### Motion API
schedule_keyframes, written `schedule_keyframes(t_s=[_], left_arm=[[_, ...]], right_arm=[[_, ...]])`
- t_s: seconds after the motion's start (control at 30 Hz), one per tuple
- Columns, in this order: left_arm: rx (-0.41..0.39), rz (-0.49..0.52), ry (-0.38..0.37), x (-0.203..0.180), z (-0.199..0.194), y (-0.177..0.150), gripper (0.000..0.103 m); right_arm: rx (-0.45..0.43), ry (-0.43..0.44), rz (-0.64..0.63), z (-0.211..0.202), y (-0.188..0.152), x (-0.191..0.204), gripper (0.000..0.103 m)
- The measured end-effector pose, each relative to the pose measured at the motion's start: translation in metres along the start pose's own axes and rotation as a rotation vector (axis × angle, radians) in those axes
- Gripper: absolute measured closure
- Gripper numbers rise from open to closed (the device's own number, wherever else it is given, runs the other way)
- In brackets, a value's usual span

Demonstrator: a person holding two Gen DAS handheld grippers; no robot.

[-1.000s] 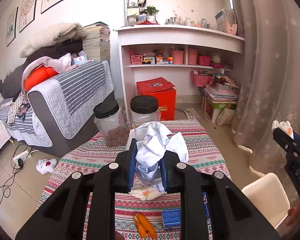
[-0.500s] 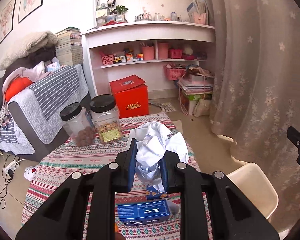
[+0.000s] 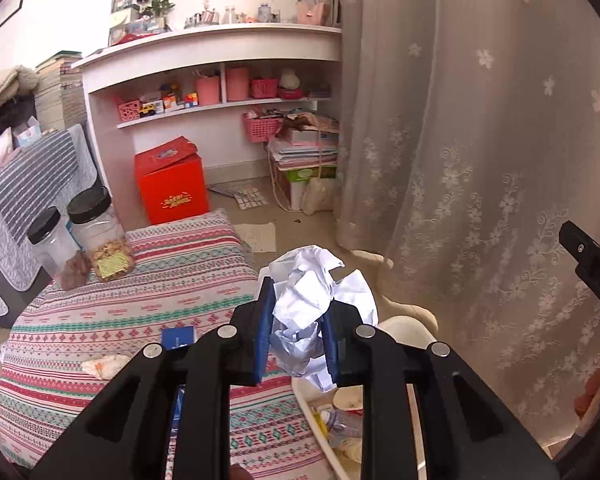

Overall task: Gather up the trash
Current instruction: 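Drop the napkin into the white bin with the right tool while the left tool drops the tissue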

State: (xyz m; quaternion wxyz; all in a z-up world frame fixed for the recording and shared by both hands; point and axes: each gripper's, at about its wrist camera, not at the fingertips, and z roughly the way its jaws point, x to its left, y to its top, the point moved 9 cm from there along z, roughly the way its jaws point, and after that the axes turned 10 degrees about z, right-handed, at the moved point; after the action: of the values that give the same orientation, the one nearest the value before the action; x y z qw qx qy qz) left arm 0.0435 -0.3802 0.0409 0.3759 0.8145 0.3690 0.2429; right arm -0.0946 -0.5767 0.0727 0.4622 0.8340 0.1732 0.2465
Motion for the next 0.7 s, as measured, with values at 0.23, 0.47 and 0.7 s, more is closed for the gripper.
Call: schedule_keyframes(t_s=[0.23,0.47,0.7], left_arm=[[0.066,0.033,-0.109,-0.059,0.020,-0.007,0.080],[0.192,0.025,-0.217,-0.093,0.039,-0.034,0.030],[0.184,0.047,-0.157,-0.079,0.036,-0.038,0.016]], right_arm=[[-0.005,-0.040,0.078,0.005,0.014,-0.031,0.007],[-0.007,-0.047,0.101,0.007,0.017,-0.039,0.007],[0.007,-0.044,0.091,0.009,0.014,-0.035,0.007]])
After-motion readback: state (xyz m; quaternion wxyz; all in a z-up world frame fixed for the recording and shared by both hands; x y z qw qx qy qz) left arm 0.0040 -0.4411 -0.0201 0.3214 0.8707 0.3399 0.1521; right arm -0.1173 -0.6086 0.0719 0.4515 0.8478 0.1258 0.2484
